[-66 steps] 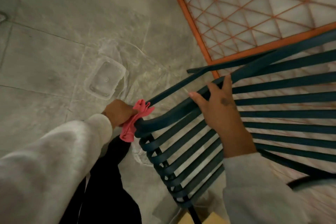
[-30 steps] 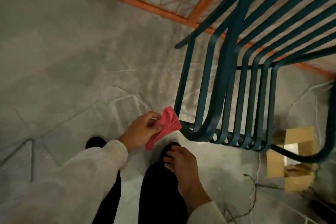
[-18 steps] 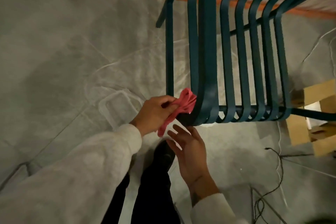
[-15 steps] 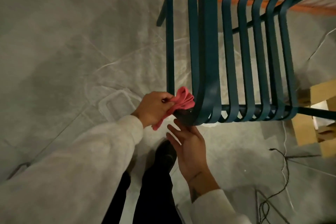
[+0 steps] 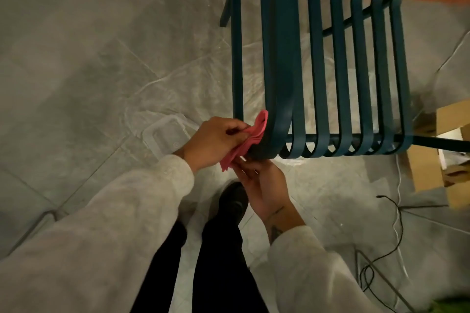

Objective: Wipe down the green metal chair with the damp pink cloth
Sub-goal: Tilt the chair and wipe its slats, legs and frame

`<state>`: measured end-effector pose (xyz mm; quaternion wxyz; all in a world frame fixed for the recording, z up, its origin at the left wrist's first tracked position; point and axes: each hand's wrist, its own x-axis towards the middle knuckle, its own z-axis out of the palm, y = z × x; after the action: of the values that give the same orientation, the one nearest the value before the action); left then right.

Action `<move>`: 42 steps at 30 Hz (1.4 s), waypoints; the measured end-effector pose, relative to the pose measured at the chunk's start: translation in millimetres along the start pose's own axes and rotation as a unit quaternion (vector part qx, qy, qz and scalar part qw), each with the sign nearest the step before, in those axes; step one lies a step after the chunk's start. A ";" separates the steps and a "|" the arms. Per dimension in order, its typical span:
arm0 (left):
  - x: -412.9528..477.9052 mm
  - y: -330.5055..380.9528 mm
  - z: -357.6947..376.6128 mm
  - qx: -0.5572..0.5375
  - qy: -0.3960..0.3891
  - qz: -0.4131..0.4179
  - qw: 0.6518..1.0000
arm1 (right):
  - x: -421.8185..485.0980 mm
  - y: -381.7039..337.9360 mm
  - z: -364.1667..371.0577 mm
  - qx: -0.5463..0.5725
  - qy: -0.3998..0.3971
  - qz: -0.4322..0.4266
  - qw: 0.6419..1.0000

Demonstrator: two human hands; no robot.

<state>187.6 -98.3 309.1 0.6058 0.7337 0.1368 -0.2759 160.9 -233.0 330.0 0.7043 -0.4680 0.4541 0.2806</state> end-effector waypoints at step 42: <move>-68.9 163.0 -35.1 -0.046 0.270 0.050 0.960 | -129.4 -163.0 51.1 -0.354 -0.138 -0.255 0.889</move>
<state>227.3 -92.5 485.0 0.5924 0.7579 0.2714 -0.0303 258.2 -248.4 520.3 0.5946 -0.7425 0.0882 0.2956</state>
